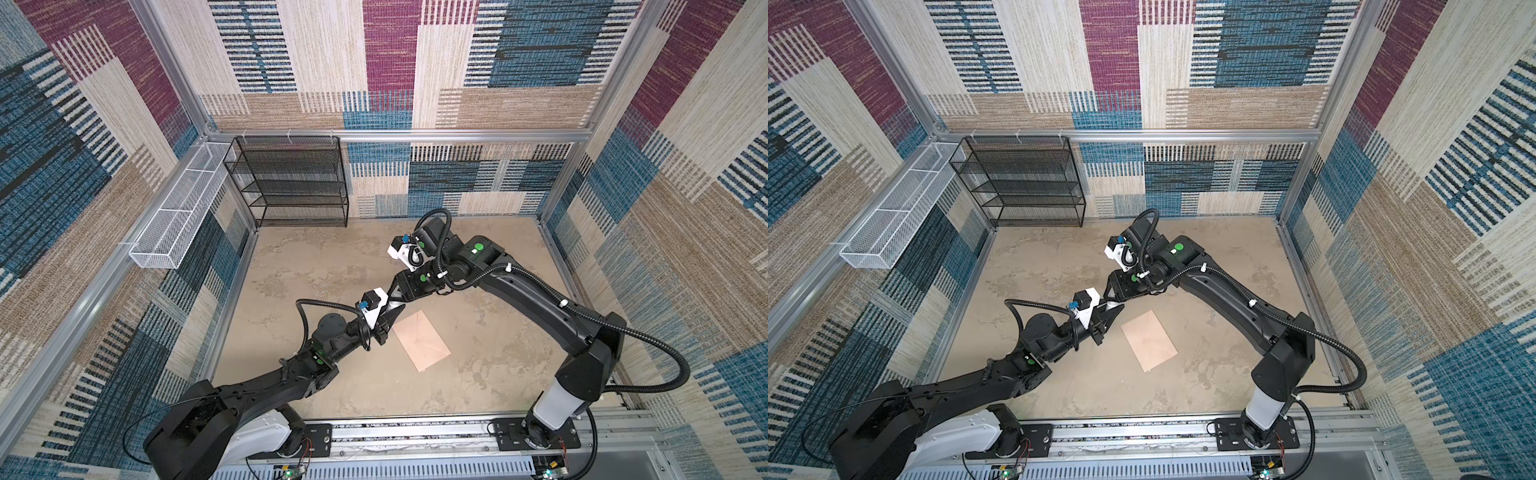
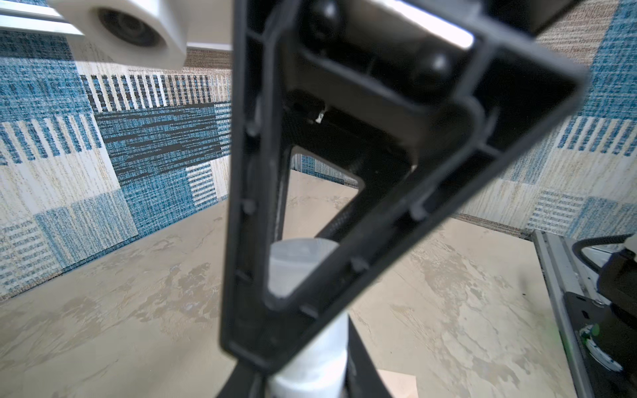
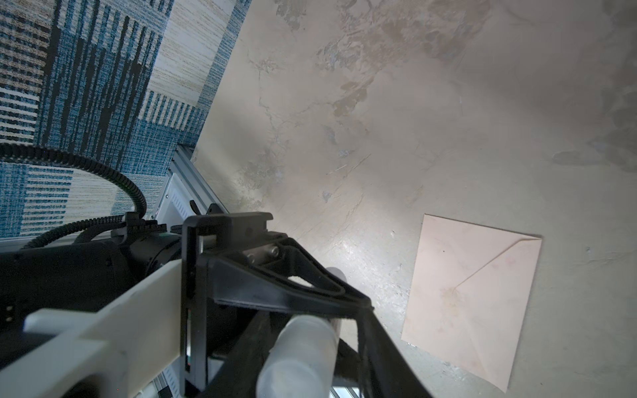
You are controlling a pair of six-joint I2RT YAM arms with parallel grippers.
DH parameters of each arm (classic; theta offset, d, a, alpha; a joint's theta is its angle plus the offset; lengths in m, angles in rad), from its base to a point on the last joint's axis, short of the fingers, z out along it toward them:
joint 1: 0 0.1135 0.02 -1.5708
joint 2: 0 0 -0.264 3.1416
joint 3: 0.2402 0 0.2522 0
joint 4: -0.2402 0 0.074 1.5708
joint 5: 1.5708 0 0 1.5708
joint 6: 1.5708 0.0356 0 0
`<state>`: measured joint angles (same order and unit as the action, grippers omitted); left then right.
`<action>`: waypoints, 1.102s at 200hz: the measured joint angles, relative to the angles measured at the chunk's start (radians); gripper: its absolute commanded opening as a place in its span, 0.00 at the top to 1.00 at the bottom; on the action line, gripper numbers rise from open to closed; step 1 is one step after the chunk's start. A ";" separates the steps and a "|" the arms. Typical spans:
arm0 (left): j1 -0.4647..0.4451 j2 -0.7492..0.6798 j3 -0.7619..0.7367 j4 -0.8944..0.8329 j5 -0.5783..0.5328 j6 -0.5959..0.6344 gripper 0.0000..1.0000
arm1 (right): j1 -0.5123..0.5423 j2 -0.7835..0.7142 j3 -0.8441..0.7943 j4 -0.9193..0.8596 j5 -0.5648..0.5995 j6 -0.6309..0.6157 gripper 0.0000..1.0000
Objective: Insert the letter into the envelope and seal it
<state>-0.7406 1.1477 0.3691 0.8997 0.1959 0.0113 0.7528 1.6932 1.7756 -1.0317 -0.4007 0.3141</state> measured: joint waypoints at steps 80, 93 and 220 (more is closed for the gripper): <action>-0.002 -0.028 -0.020 0.039 0.047 0.013 1.00 | -0.008 0.023 0.077 0.002 0.121 0.003 0.52; -0.002 -0.031 -0.020 0.039 0.046 0.015 1.00 | -0.009 0.022 0.076 0.003 0.120 0.003 0.53; 0.005 0.036 0.009 0.039 -0.032 0.010 1.00 | -0.009 -0.126 -0.105 0.064 0.073 0.003 0.58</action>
<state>-0.7353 1.1839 0.3779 0.9390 0.1642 0.0216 0.7441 1.5677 1.6707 -0.9672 -0.3275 0.3172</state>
